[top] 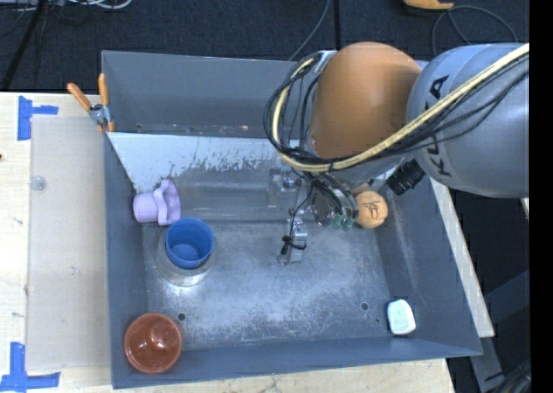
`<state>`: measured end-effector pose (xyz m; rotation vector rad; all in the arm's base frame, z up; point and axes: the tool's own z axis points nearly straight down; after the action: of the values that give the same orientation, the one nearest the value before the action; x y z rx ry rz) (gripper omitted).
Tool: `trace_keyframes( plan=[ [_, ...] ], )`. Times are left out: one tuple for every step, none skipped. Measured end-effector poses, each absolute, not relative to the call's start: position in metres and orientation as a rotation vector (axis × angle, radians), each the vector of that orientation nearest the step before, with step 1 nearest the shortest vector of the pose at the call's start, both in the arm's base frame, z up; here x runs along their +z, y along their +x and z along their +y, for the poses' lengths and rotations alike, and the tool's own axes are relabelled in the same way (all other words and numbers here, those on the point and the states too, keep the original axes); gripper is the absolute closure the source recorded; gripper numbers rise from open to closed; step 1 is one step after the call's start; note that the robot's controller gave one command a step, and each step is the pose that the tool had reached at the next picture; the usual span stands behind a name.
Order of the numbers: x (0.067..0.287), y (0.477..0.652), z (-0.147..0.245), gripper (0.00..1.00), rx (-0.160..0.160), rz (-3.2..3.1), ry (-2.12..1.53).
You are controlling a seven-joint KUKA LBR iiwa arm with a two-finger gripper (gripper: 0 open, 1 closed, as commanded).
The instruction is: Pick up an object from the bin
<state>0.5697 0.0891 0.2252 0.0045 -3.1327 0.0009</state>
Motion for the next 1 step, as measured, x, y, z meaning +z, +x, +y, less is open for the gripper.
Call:
trace_keyframes(
  plan=[
    [0.2299,0.5710,0.0887,0.00,0.000,-3.140,0.001]
  ],
)
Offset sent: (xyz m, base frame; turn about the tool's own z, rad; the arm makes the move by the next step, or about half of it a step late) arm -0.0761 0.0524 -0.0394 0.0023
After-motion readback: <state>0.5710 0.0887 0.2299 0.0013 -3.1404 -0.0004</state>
